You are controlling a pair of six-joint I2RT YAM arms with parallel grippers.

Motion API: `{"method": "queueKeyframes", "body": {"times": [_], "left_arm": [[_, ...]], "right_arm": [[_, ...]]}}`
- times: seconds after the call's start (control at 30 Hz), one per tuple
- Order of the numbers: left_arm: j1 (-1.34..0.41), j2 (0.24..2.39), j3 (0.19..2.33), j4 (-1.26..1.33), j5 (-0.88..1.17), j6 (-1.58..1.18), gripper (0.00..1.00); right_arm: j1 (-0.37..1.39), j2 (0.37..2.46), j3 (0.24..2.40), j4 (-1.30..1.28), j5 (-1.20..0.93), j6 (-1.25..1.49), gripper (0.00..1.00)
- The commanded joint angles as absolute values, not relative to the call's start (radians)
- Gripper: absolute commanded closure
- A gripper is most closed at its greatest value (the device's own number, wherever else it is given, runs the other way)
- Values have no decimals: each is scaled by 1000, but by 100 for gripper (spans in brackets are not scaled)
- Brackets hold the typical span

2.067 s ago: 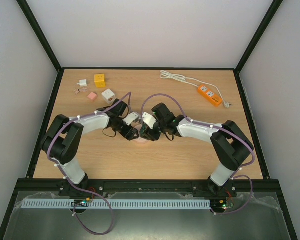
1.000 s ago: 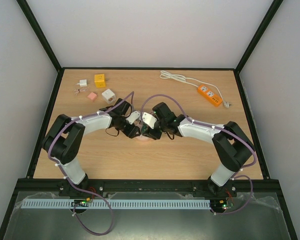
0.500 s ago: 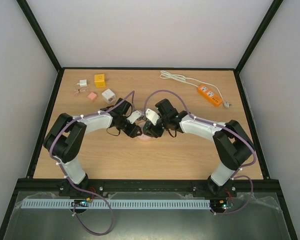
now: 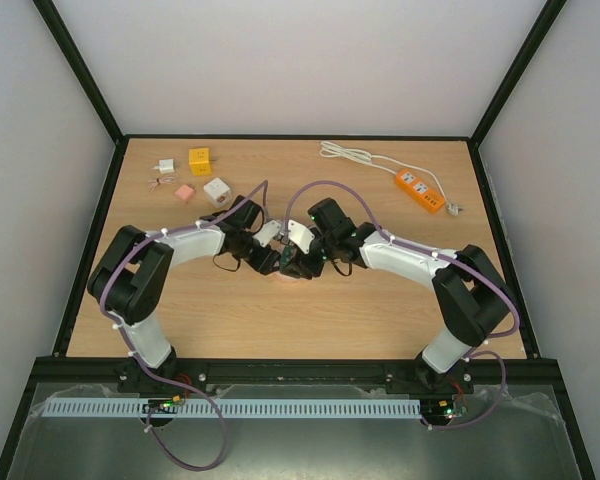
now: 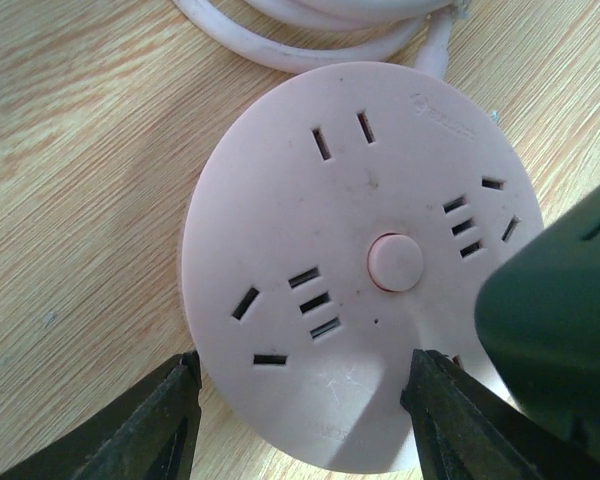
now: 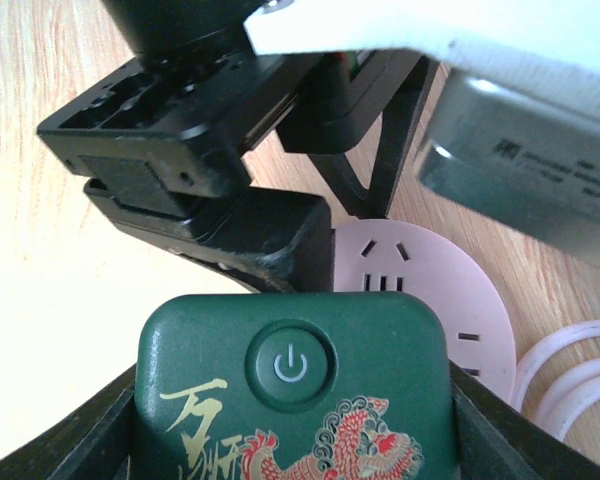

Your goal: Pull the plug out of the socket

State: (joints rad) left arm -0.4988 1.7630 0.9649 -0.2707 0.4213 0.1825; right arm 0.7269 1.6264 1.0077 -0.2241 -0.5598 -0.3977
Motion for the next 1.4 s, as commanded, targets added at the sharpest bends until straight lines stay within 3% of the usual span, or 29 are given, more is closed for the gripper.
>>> {"method": "queueKeyframes", "body": {"times": [0.0, 0.2, 0.7, 1.1, 1.37], "left_arm": [[-444, 1833, 908, -409, 272, 202, 41], [-434, 1695, 910, -389, 383, 253, 34], [-389, 1465, 1018, -338, 541, 310, 2], [-425, 1490, 1307, -431, 505, 403, 1], [-511, 1516, 1374, -445, 425, 438, 1]], "right_arm": [[709, 1585, 1054, -247, -618, -397, 88], [614, 1544, 1046, -218, -730, -299, 88], [395, 1474, 1060, 50, -915, 96, 89], [385, 1504, 1077, 326, -971, 561, 88], [390, 1523, 1042, 446, -991, 740, 88]]}}
